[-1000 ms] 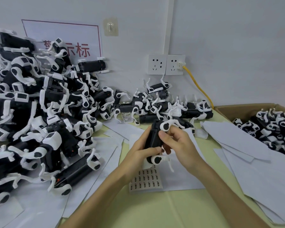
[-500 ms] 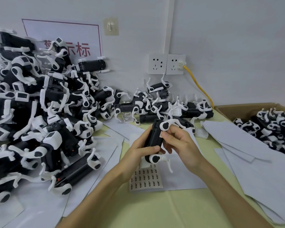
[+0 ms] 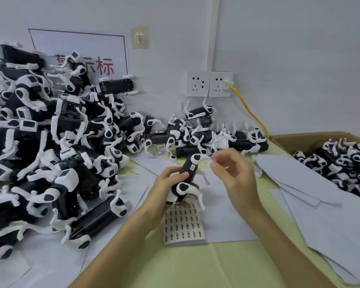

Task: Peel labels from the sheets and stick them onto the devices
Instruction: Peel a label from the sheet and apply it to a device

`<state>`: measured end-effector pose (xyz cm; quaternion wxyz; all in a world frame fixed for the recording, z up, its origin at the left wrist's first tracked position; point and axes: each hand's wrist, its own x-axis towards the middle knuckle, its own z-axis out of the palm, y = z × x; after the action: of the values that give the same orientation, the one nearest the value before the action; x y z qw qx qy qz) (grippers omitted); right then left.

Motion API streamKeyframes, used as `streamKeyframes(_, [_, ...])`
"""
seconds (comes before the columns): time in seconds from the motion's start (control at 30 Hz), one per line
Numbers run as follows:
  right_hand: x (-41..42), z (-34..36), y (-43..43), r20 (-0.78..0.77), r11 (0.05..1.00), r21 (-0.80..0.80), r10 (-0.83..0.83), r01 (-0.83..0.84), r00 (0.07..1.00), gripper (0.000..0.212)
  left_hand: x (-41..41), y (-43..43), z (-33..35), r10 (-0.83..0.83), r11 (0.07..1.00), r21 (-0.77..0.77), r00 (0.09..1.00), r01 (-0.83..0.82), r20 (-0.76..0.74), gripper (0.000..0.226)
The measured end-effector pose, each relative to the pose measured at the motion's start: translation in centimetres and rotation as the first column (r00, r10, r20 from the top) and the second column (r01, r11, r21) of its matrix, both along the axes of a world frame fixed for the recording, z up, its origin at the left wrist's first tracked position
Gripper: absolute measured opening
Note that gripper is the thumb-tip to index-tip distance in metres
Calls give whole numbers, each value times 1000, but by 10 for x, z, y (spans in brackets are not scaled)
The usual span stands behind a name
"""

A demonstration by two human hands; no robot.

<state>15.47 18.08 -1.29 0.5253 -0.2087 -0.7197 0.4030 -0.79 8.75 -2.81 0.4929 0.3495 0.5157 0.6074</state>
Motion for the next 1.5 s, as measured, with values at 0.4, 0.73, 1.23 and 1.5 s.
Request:
streamKeyframes(0.4, [38,3,49,237,889,-435,266,-143,934,14,-38,5,3,-16,993,-119,998,24,67,73])
streamKeyframes(0.73, [64,-2,80,-492,579,-755,-192,-307,849,40,-35,9,-2,149,987,-64,988,-151,-35,55])
streamKeyframes(1.23, [-11,0,40,146,876,-475,-7,77,989,19,-20,8,-18,153,981,-53,916,-185,-372,26])
streamKeyframes(1.5, [-131,56,35,399,995,-66,100,-80,911,20,-10,7,-20,184,975,-32,876,-222,-447,26])
